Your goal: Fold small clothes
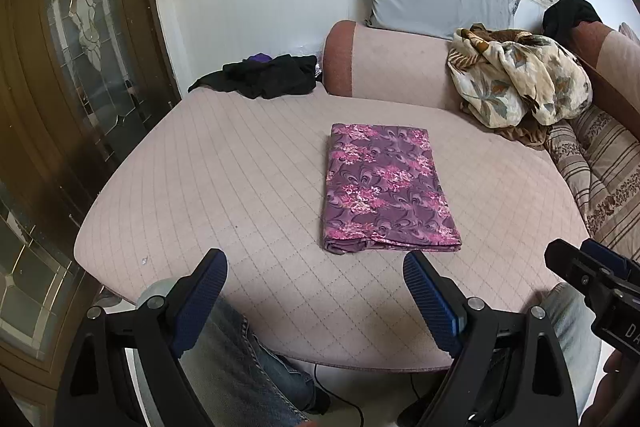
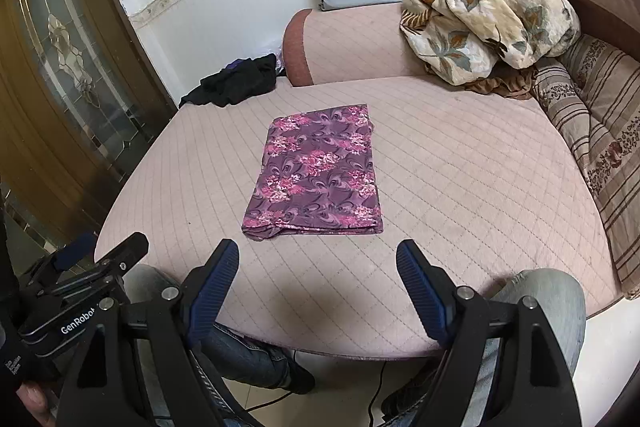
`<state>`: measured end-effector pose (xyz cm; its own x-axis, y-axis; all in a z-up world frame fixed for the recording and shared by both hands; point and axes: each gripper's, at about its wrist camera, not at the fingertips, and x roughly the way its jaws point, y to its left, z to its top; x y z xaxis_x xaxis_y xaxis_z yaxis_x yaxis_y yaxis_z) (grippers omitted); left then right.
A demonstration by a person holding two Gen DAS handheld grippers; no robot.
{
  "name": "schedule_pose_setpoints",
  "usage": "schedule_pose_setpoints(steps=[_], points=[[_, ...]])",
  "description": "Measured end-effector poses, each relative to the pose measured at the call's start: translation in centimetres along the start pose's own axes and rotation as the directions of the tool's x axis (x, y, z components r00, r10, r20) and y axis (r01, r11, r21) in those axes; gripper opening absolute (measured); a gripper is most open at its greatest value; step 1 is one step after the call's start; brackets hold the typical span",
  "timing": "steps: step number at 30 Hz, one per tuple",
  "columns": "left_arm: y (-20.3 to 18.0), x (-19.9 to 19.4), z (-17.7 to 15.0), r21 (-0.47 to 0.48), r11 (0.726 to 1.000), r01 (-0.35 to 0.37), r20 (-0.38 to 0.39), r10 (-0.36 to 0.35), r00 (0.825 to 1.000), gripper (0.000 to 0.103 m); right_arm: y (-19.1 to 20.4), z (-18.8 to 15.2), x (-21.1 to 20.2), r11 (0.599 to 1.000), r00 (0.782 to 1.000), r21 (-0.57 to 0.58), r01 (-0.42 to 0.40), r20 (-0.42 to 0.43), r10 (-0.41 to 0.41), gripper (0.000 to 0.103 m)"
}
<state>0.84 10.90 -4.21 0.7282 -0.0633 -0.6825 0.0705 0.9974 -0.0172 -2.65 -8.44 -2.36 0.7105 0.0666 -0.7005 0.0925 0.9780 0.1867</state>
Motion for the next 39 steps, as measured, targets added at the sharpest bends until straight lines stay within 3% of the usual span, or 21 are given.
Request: schedule_pose_setpoints(steps=[39], points=[[0.55,0.36,0.26,0.000,1.000,0.004,-0.001,-0.004,1.000,0.093,-0.28,0.85,0.14,1.000,1.000,-0.011,-0.004,-0.011,0.004,0.080]])
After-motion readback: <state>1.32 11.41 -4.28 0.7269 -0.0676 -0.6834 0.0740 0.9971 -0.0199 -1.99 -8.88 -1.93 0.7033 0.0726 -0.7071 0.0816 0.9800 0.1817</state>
